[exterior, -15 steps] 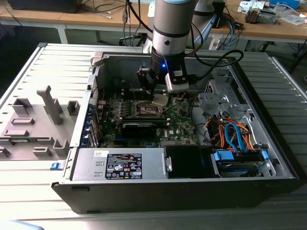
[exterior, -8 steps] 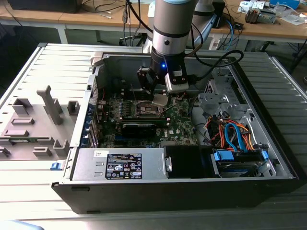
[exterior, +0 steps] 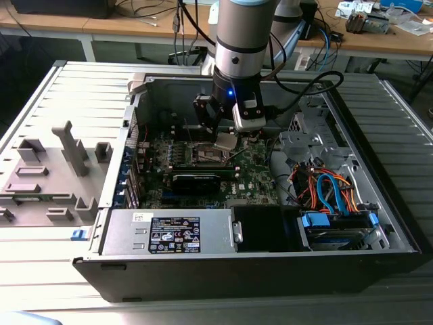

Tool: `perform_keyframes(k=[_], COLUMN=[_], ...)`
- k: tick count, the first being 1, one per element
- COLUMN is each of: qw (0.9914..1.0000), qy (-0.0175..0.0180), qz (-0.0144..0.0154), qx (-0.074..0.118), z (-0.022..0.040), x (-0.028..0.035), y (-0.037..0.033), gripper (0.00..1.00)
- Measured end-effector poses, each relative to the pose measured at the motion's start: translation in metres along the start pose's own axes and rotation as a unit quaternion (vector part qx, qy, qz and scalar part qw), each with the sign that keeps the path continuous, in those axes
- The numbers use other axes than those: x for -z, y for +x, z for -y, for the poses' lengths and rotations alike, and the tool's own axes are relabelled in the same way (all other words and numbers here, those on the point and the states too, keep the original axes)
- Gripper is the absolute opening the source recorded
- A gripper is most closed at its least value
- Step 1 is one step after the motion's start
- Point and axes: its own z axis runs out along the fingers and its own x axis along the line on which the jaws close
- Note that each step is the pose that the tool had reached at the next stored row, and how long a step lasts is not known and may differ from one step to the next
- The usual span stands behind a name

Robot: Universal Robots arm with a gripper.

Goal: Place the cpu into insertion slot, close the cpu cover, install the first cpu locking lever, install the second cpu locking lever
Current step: 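Place the cpu into insertion slot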

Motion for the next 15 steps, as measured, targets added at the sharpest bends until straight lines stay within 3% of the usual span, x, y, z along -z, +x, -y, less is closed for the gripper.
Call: perform_keyframes(k=[15], qw=[0.99999], qy=[-0.0001], qz=[0.0002], qx=[-0.004], z=[0.0], x=[0.0], y=[0.0], gripper=[0.55])
